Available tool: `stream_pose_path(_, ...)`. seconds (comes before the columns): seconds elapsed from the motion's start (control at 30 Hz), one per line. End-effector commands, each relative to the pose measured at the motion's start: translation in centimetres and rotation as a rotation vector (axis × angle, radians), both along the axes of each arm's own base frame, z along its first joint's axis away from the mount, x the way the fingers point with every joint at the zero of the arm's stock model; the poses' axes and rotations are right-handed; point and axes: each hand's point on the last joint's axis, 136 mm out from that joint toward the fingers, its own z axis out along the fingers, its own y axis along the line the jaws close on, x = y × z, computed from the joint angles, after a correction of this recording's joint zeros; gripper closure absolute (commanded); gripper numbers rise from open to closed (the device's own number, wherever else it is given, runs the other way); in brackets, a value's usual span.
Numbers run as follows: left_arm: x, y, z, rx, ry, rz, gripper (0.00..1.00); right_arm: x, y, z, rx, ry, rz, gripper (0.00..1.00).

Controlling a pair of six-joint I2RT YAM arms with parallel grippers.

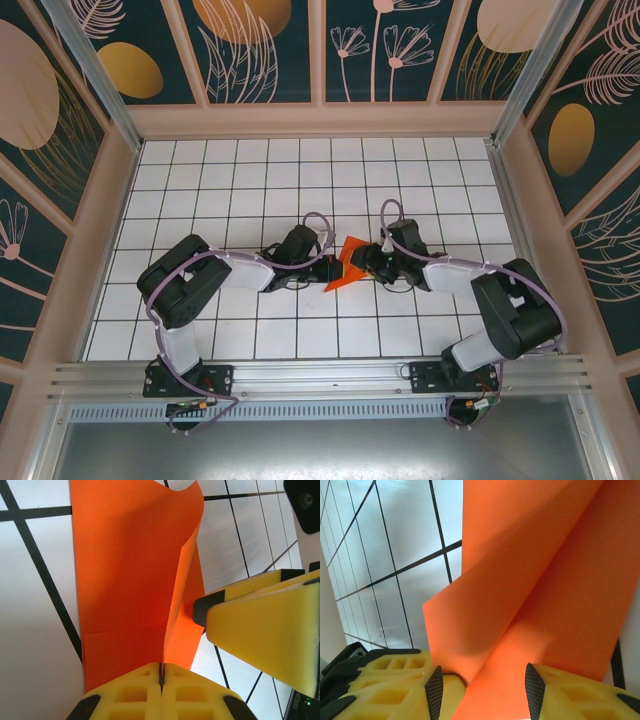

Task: Fold a paper plane with a square sheet of paper (pick it up from the middle)
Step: Fourth fold the wing at the center of the table.

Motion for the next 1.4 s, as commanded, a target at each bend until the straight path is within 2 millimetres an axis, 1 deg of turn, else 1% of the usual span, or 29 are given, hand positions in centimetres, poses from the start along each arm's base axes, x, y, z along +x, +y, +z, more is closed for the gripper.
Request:
stream_pose_path(0.0, -0.4, -0.2, -0.4, -0.023, 0.053, 0.019, 0.93, 1.1, 1.0, 0.8, 0.015, -0.041, 0.028, 0.51)
stream_pose_path(0.23, -0.7, -0.1, -0.5, -0.047, 0.079, 0.032, 0.92, 1.4, 0.9, -0.1, -0.001, -0.013, 0.013, 0.53)
stream_pose_path(0.43, -0.8, -0.3, -0.4, -0.059, 0.083, 0.022, 0.89, 0.9, 0.5, -1.5, -0.038, 0.029, 0.007, 0.55)
stream_pose_path(0.57, -1.1, -0.6, -0.2, -0.082, 0.08, -0.001, 0.82, 0.7, 0.3, -2.4, -0.062, 0.052, -0.002, 0.54)
stream_pose_path(0.73, -1.0, -0.9, -0.1, -0.087, 0.07, -0.016, 0.77, 0.4, 0.3, -3.1, -0.078, 0.079, 0.0, 0.53)
stream_pose_path(0.83, -0.9, -0.6, 0.3, -0.07, 0.044, -0.011, 0.75, 0.3, 0.0, -3.4, -0.101, 0.092, -0.006, 0.53)
stream_pose_path(0.93, -0.6, 0.2, 1.2, -0.051, 0.0, 0.007, 0.71, 0.2, -0.4, -3.8, -0.132, 0.106, -0.011, 0.53)
stream_pose_path(1.03, -0.3, 1.1, 1.9, -0.037, -0.035, 0.036, 0.68, 0.0, -0.8, -4.5, -0.166, 0.131, -0.023, 0.53)
stream_pose_path(1.13, 0.0, 2.0, 2.6, -0.027, -0.064, 0.072, 0.67, -0.2, -1.3, -5.3, -0.203, 0.162, -0.04, 0.53)
stream_pose_path(1.2, 0.0, 2.3, 2.4, -0.02, -0.068, 0.08, 0.68, -0.4, -1.5, -5.8, -0.22, 0.18, -0.051, 0.53)
stream_pose_path(1.23, 0.0, 2.1, 3.6, -0.046, -0.089, 0.079, 0.69, -0.5, -1.8, -6.1, -0.232, 0.194, -0.059, 0.53)
stream_pose_path(1.37, -0.2, 1.8, 4.3, -0.081, -0.097, 0.06, 0.74, -0.9, -2.1, -7.0, -0.267, 0.227, -0.074, 0.51)
